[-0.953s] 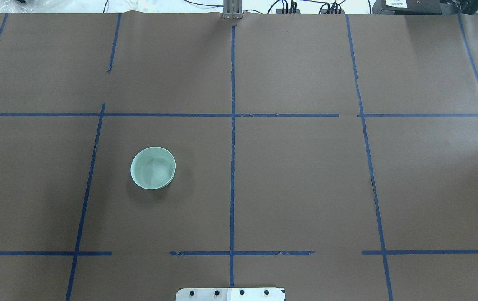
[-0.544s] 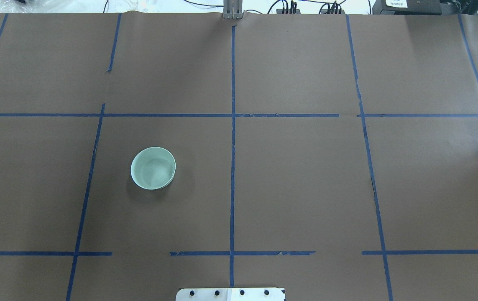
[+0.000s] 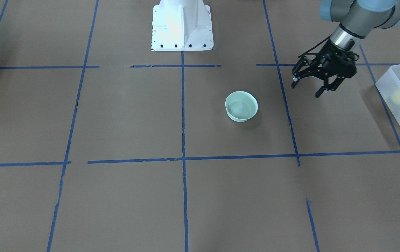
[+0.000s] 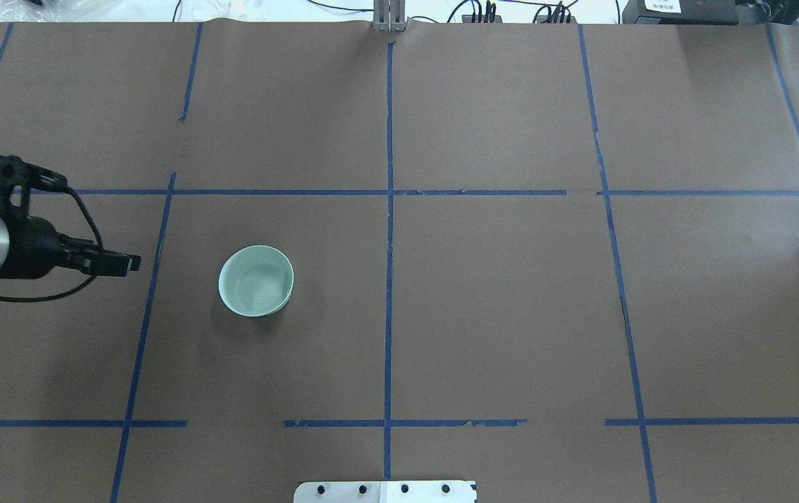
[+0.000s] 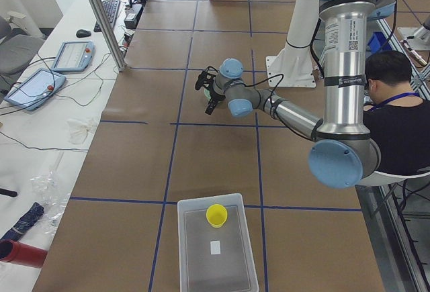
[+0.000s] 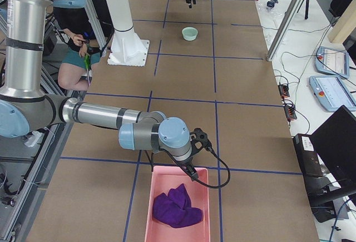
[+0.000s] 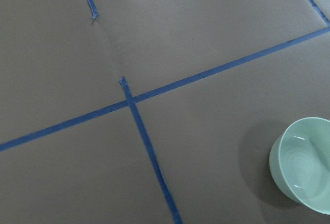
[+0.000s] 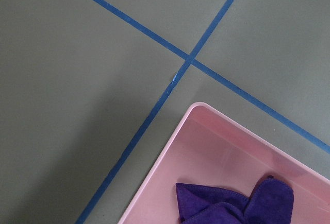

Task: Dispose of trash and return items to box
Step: 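Move the left gripper to the pale green bowl, then grasp the rim of the pale green bowl with the left gripper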

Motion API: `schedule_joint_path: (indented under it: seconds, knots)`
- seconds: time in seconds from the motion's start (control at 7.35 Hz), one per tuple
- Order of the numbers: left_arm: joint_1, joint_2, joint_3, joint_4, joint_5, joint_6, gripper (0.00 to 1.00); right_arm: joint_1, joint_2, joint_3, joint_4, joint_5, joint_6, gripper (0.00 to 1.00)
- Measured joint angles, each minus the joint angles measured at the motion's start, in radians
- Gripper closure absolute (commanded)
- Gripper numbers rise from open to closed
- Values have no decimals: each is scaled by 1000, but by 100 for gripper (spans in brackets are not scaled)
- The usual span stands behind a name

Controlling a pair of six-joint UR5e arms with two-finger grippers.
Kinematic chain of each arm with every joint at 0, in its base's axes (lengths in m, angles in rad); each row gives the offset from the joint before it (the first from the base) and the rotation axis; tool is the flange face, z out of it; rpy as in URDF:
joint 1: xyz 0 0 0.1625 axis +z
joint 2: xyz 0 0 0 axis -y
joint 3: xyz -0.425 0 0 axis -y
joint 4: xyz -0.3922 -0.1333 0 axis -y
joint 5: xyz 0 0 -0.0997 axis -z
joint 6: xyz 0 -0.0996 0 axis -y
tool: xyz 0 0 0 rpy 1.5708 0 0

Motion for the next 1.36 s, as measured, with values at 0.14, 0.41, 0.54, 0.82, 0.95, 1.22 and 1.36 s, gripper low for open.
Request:
schedule_joint_path:
  seconds: [0.14, 0.41, 0.54, 0.82, 0.95, 1.22, 1.36]
  knots:
    - [70, -43, 26, 32, 67, -114, 40, 0, -2, 0, 1, 2, 1, 0]
    - [130, -161, 86, 111, 128, -230, 41, -1, -6, 0, 8, 2, 1, 0]
    - [136, -190, 92, 140, 132, -244, 41, -1, -10, 0, 14, 2, 1, 0]
    - [140, -204, 106, 157, 134, -248, 43, -1, -13, 0, 19, 3, 0, 0]
    - [141, -208, 116, 159, 134, -249, 44, -1, -14, 0, 20, 2, 0, 0]
    - [142, -231, 131, 162, 134, -250, 46, -1, -14, 0, 19, 1, -1, 0]
    - [144, -248, 140, 170, 134, -252, 61, -1, -16, 0, 21, 1, -1, 0]
